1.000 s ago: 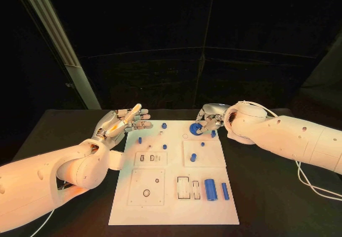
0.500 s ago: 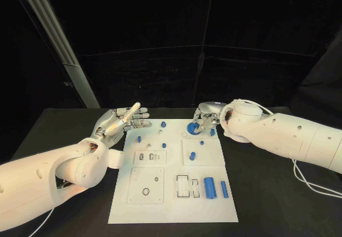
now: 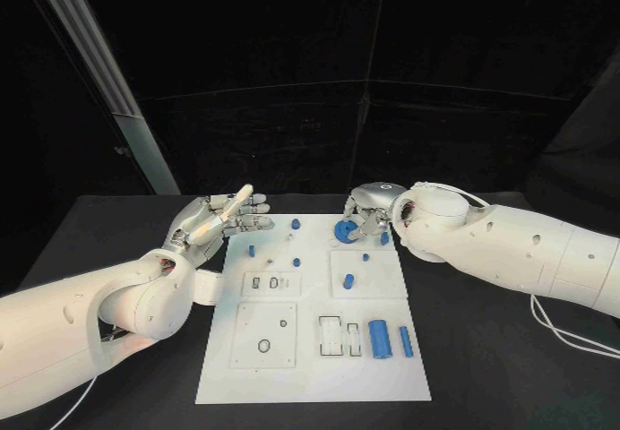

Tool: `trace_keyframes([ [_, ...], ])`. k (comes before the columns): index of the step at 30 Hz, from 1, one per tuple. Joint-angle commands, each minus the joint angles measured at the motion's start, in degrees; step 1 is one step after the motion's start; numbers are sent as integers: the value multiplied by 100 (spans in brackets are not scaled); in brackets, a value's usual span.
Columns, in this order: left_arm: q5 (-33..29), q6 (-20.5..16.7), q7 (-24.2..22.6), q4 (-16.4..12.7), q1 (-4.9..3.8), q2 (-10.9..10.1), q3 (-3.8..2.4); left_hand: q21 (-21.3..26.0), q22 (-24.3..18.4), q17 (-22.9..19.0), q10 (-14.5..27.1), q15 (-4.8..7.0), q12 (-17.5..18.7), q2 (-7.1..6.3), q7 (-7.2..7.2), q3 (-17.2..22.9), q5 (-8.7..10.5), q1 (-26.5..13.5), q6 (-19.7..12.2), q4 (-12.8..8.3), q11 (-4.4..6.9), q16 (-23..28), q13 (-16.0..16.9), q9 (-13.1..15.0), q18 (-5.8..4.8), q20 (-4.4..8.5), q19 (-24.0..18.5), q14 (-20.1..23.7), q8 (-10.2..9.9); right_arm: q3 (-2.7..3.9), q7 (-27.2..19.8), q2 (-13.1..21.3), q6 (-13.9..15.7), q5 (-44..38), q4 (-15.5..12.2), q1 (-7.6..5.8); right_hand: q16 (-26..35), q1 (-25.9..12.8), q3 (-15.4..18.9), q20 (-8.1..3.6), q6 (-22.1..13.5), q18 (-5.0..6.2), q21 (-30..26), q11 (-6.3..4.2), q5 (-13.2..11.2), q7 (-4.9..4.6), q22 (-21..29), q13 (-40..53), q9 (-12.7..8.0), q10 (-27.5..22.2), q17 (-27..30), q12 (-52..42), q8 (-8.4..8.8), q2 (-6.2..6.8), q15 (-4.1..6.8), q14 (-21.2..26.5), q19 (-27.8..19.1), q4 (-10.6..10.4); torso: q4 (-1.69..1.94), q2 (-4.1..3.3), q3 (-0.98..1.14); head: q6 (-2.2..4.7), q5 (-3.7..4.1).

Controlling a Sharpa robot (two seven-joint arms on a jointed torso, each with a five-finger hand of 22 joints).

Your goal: Assemble the parts on the task board

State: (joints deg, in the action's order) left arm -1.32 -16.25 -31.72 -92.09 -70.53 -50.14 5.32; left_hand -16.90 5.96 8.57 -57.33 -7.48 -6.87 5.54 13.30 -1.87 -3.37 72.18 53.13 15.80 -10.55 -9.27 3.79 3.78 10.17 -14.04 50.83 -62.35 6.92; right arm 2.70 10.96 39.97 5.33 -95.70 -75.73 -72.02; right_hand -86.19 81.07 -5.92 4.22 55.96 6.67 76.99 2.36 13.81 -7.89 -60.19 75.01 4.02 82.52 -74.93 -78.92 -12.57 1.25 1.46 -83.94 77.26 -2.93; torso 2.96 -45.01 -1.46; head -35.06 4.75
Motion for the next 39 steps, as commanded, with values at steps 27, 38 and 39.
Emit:
trace_keyframes([
  [27,26,112,15,17,-14,-15,-4,32,-11,8,31,-42,30,18,85,-2,-30,48,-37,-44,-29,37,-5,-2,35,-17,32,16,-41,-32,455,-706,999,-383,-311,12,-47,-573,-444,-7,163,-173,198,-7,962,54,-342,345,-21,84,-623,-23,239,157,47,-432,180,-302,32,-15,4,35,-114],
  [38,26,113,15,32,-15,16,-4,36,-14,9,33,-43,33,24,86,1,-30,54,-39,-48,-30,43,-6,-2,35,-17,32,18,-44,-115,516,-1098,684,-416,22,61,-42,-614,-505,-6,160,-175,203,-4,884,51,-350,346,-22,82,-614,-14,270,186,45,-429,182,-330,6,-9,1,-8,-181],
  [39,26,113,15,33,-15,19,-4,36,-14,9,33,-43,33,24,86,1,-30,54,-39,-48,-30,43,-6,-2,35,-17,32,18,-44,-120,516,-1115,648,-417,34,62,-41,-620,-511,-6,158,-175,203,-3,869,50,-351,344,-22,81,-612,-11,275,193,44,-429,182,-333,3,-8,1,-15,-189],
])
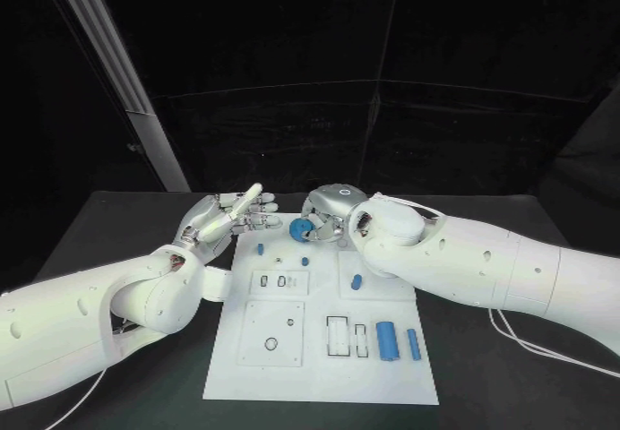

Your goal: Assemble the parts on the task board

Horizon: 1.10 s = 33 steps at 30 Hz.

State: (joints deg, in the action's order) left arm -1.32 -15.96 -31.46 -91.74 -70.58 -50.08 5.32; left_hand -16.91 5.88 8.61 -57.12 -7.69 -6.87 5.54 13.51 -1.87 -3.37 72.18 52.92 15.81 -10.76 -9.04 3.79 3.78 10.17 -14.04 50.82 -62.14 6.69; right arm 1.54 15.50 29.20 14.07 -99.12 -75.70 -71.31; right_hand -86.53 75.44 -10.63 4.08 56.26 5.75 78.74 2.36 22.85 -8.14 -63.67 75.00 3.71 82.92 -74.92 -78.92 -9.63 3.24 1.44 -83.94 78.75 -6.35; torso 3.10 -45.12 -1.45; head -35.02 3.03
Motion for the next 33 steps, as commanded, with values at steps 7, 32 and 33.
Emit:
trace_keyframes([
  [7,26,83,-8,4,-11,20,-3,36,-5,5,12,-22,33,24,65,1,-30,54,-17,-48,-8,20,-5,-2,35,-18,33,-3,-20,-23,111,-116,-350,-129,85,-1,6,-112,-81,17,61,-85,28,18,-123,48,-2,318,0,19,-587,28,51,64,32,-422,30,-15,-11,5,1,-59,-51],
  [32,26,83,0,10,-15,29,-4,36,-5,5,12,-22,33,24,65,1,-30,54,-17,-48,-8,20,-5,-2,35,-18,33,-3,-20,-33,91,-232,-480,-151,161,15,10,-580,536,169,-478,-76,12,197,-1373,-129,28,222,18,-90,-619,193,488,444,-127,-423,-9,-812,-17,11,3,-106,-54],
  [33,26,83,0,9,-16,28,-4,36,-5,5,12,-22,33,24,65,1,-30,54,-17,-48,-8,20,-5,-2,35,-18,33,-3,-20,-33,91,-225,-486,-138,160,16,7,-573,560,171,-480,-76,13,198,-1361,-130,27,222,19,-90,-625,193,492,435,-128,-425,-9,-834,-18,10,3,-106,-53],
])
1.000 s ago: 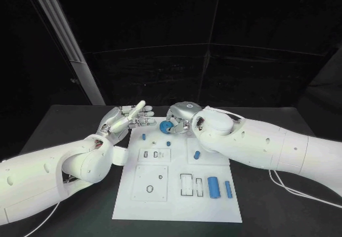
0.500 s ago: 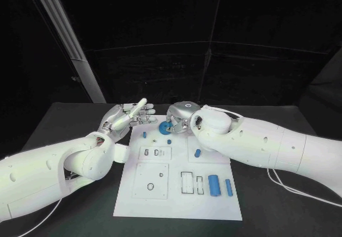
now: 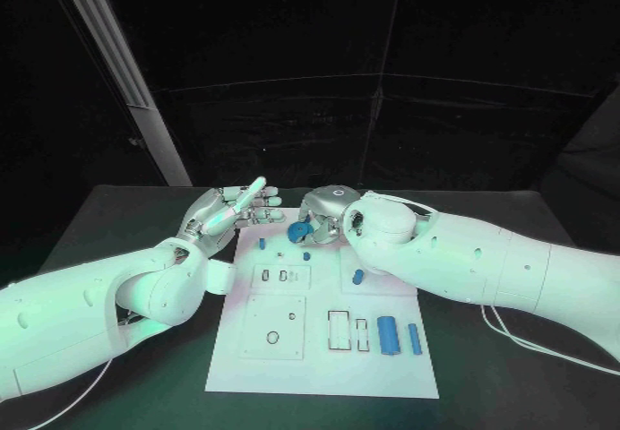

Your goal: Assemble the parts on the task board

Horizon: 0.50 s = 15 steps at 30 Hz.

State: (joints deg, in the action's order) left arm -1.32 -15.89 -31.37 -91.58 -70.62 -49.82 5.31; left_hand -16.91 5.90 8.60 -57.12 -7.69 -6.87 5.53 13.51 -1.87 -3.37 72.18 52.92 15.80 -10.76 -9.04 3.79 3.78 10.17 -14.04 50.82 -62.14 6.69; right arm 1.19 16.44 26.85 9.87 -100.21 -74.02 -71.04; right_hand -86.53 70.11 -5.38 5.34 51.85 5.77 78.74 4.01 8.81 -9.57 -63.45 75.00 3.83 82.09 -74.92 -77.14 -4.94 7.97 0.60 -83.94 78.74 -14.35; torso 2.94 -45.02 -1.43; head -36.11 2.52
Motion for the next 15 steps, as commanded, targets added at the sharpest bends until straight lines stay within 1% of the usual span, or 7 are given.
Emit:
trace_keyframes([
  [1,26,75,-6,-8,-11,-1,-4,36,-8,7,12,-22,33,24,65,1,-30,54,-18,-48,-9,20,-5,-2,35,-18,33,-3,-20,1,-6,21,-77,17,-3,-11,8,-35,76,48,-48,-79,17,36,56,10,-2,226,6,-7,-626,14,32,-48,-46,-425,-6,-74,-3,0,3,7,0],
  [4,26,73,-4,-8,-13,-7,-4,43,-15,10,15,-24,40,31,67,4,-29,64,-20,-55,-11,34,-5,-2,35,-19,35,-1,-25,1,-5,49,-18,86,-2,-11,6,-102,198,55,-71,-79,20,44,170,1,-6,235,6,-5,-633,9,58,-113,-54,-426,-5,-203,-12,0,4,19,-3],
  [5,26,73,-3,-8,-14,-8,-4,43,-15,10,15,-24,40,31,67,4,-29,64,-20,-55,-11,34,-5,-2,35,-19,35,-1,-25,1,-8,74,73,106,-15,-11,4,-173,262,57,-71,-80,24,46,345,-4,-13,241,8,-3,-639,5,64,-174,-58,-427,-3,-220,-11,0,4,18,2],
  [7,26,74,-4,-9,-14,-11,-4,43,-15,10,15,-24,40,31,67,4,-29,64,-20,-55,-11,34,-5,-2,35,-19,35,-1,-25,0,-53,177,412,177,-80,-10,-6,-225,328,56,-20,-84,39,40,638,9,-41,272,18,17,-661,-24,46,-305,-52,-432,11,-211,-13,2,8,19,10],
  [9,26,74,-4,-10,-15,-18,-4,43,-15,10,15,-24,40,31,67,4,-29,64,-20,-55,-11,34,-5,-2,35,-19,35,-1,-25,-1,-135,292,717,291,-154,-9,-9,-212,354,52,11,-86,47,32,746,17,-53,284,22,27,-669,-35,35,-375,-46,-434,17,-199,-10,7,12,19,23],
  [12,26,74,-4,-13,-15,-36,-3,43,-15,10,15,-24,40,31,67,4,-29,64,-20,-55,-11,34,-5,-2,35,-19,35,-1,-25,-1,-458,564,1135,715,-305,-9,10,-10,362,44,29,-82,37,22,875,24,-29,266,19,13,-628,-11,37,-428,-38,-424,4,-96,-39,19,16,23,27],
  [15,26,69,-6,-18,-18,-67,-3,43,-15,10,15,-24,40,31,67,4,-29,64,-20,-55,-11,34,-5,-2,35,-19,35,-1,-25,-1,-1285,1028,1221,1739,-496,-11,77,522,251,36,26,-47,-56,14,909,26,162,125,15,-108,-493,159,51,-507,-28,-389,-96,215,-60,29,11,25,37],
])
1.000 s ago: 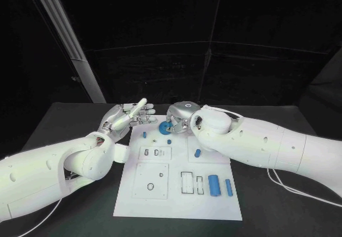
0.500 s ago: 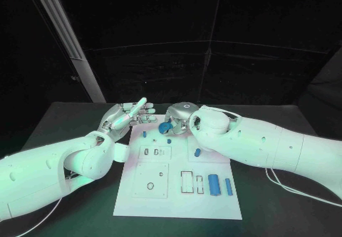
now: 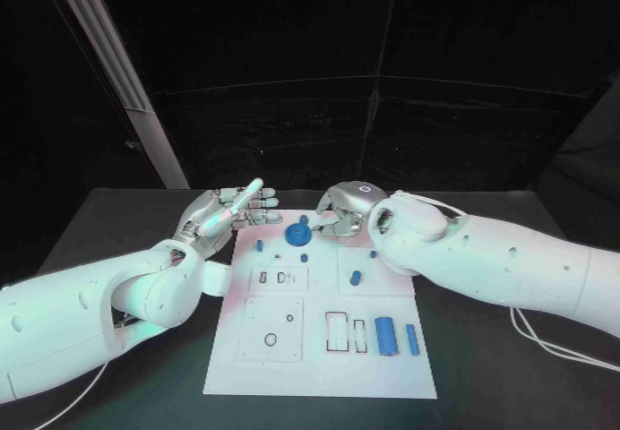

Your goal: Assemble the parts on the task board

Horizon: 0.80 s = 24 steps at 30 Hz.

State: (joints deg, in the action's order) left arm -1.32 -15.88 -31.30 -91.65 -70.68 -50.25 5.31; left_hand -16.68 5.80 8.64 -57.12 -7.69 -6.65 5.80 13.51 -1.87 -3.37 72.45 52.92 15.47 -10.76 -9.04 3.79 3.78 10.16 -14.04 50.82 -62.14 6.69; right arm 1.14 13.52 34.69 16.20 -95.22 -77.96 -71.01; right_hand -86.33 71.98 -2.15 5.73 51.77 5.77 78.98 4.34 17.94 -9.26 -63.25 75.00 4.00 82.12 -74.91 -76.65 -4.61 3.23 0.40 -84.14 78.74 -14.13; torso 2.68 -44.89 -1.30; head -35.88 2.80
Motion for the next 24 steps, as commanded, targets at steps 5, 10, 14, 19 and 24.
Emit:
trace_keyframes([
  [5,26,65,-16,-10,-17,-51,-3,22,-7,6,15,-24,19,6,68,5,-29,37,-21,-22,-11,36,-5,-2,35,-20,35,-2,-26,4,-1960,939,314,2532,-302,-15,120,793,-117,-5,40,-10,-198,-25,-208,-5,359,-12,-4,-233,-388,277,26,24,-2,-341,-210,548,-96,35,16,5,-7],
  [10,26,79,-21,4,-19,-47,-2,23,-7,6,15,-24,19,7,68,5,-29,38,-21,-22,-11,37,-5,-2,35,-20,36,-2,-26,2,-2437,1434,129,2998,-290,-12,120,880,-34,-5,58,-7,-222,-27,-416,1,387,-42,-2,-253,-409,314,23,107,0,-347,-226,679,-162,43,61,29,14],
  [14,26,86,-24,29,-19,-32,-2,23,-7,6,15,-24,19,7,68,5,-29,38,-21,-22,-11,37,-5,-2,35,-20,36,-2,-26,1,-2555,1582,84,3057,-156,-7,112,910,-18,-7,55,-8,-220,-29,-426,2,378,-37,-3,-249,-433,309,26,117,1,-352,-221,714,-186,41,96,54,7],
  [19,26,90,-27,58,-17,-15,-2,23,-7,6,15,-24,19,7,68,5,-29,38,-21,-22,-11,37,-5,-2,35,-20,36,-2,-26,0,-2611,1637,31,3029,68,58,108,926,5,-9,26,-8,-223,-25,-420,-4,381,-47,-9,-255,-446,321,43,129,-1,-356,-221,744,-190,33,110,61,44],
  [24,26,95,-27,87,-15,0,-1,23,-7,6,15,-24,19,7,68,5,-29,38,-21,-22,-11,37,-5,-2,35,-20,36,-2,-26,0,-2601,1631,-54,2956,191,199,108,899,58,-6,-36,-8,-228,-12,-424,-18,387,-65,-17,-270,-452,342,69,140,-9,-358,-222,751,-171,31,98,37,58],
])
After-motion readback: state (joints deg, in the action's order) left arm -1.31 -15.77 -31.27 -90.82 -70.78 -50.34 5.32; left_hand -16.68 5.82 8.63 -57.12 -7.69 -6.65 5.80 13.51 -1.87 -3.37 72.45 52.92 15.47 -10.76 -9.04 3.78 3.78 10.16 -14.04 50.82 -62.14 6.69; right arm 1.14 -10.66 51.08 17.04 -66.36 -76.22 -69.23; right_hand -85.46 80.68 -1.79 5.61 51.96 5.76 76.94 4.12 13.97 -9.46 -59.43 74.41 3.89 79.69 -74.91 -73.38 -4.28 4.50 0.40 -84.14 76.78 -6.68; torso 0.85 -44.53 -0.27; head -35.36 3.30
